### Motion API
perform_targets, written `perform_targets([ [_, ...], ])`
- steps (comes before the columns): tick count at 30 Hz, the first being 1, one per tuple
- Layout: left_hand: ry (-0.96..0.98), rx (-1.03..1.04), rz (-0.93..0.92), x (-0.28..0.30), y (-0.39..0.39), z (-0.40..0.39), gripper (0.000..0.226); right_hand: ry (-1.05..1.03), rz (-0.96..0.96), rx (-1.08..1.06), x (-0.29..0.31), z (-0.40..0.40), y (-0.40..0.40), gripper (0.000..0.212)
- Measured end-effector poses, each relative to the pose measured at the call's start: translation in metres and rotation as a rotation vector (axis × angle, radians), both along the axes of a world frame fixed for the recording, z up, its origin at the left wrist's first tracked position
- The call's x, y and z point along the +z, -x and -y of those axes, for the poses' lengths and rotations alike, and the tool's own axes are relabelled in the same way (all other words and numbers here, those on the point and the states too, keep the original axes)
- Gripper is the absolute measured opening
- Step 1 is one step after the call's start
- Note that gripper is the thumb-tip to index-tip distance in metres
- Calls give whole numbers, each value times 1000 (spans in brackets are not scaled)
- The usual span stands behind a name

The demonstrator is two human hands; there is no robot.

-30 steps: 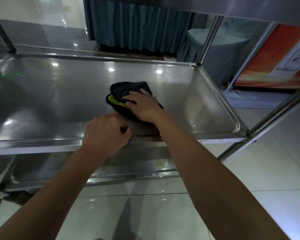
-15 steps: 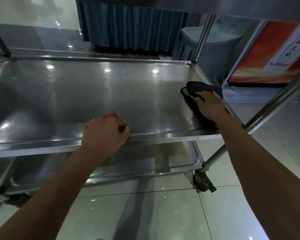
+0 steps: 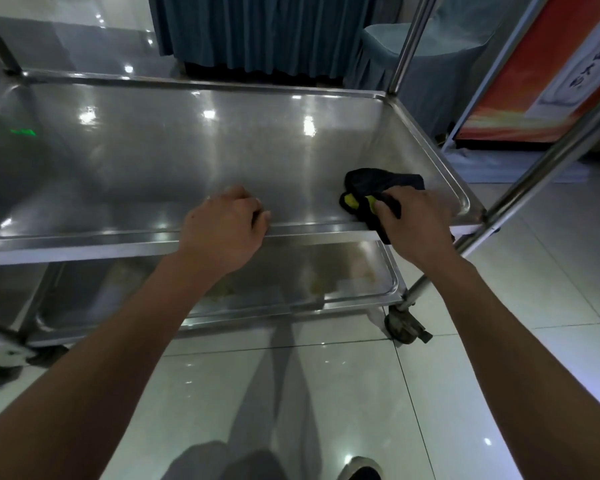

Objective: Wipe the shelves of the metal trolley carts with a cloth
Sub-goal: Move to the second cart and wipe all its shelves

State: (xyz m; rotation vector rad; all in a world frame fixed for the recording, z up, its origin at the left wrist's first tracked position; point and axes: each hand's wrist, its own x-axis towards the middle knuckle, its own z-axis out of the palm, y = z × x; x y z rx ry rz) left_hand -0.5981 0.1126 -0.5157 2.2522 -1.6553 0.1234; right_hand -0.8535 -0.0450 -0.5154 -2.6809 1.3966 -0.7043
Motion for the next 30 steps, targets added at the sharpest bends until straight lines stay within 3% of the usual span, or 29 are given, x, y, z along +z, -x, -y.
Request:
perform_targets([
  [4,37,-88,66,-6,-2,-9,38,62,122,120,4,-42,5,23],
  [8,223,-177,117,-17,5,-36,29,-90,283,113,-4,-89,15,13],
  [12,380,-375,116,-38,24,-72,26,-141,302,158,-26,-128,29,18],
  [16,249,-439,94,-65,40,-96,26,-447,428,162,-58,-147,36,21],
  [21,-34,-360,-92,-105,50,-99,27,-758,592,64,-102,-150,30,14],
  [25,-227,-283,-46,-142,44,-85,35,-827,601,18,-135,-144,26,16],
  [30,-297,-172,-60,-179,36,-66,38,-869,580,2,-168,-131,15,15],
])
